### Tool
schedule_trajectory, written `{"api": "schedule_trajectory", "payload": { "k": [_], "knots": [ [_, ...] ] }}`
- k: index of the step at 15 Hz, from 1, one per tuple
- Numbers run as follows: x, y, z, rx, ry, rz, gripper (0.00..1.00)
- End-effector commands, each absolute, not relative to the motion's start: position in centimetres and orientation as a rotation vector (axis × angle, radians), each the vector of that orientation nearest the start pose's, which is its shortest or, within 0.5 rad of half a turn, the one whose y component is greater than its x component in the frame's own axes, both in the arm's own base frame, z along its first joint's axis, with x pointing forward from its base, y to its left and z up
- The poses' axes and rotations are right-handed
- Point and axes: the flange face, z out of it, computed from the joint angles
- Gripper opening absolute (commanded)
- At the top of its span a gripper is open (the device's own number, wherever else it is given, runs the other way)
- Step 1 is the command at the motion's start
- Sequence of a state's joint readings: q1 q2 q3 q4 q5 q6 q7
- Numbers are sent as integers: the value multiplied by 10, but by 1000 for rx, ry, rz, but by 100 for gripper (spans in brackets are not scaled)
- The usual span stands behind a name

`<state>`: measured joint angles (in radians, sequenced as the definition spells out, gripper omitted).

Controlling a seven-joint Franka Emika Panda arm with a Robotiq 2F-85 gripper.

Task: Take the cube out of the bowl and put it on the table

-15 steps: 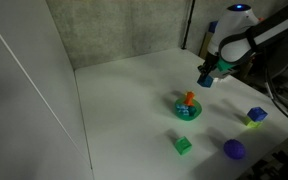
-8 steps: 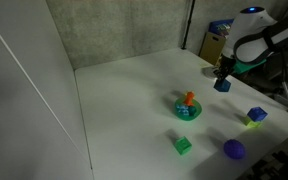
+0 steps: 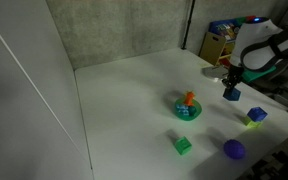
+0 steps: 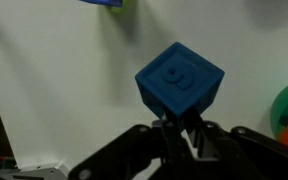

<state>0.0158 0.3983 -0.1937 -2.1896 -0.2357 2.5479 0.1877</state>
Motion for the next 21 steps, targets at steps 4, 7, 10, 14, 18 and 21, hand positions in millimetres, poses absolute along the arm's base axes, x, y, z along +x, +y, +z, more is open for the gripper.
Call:
{"api": "schedule_trajectory", "payload": {
  "k": [4,7,10,14,18,21],
  "knots": [
    [536,-103,202,-3329,216,113,44],
    [538,-100,204,-3335,210,102,68],
    [540,-91,209,-3332,202,110,92],
    [544,-75,223,-3321,170,120,100],
    [548,-59,253,-3310,151,127,100],
    [550,-51,281,-3297,158,147,100]
  ]
}}
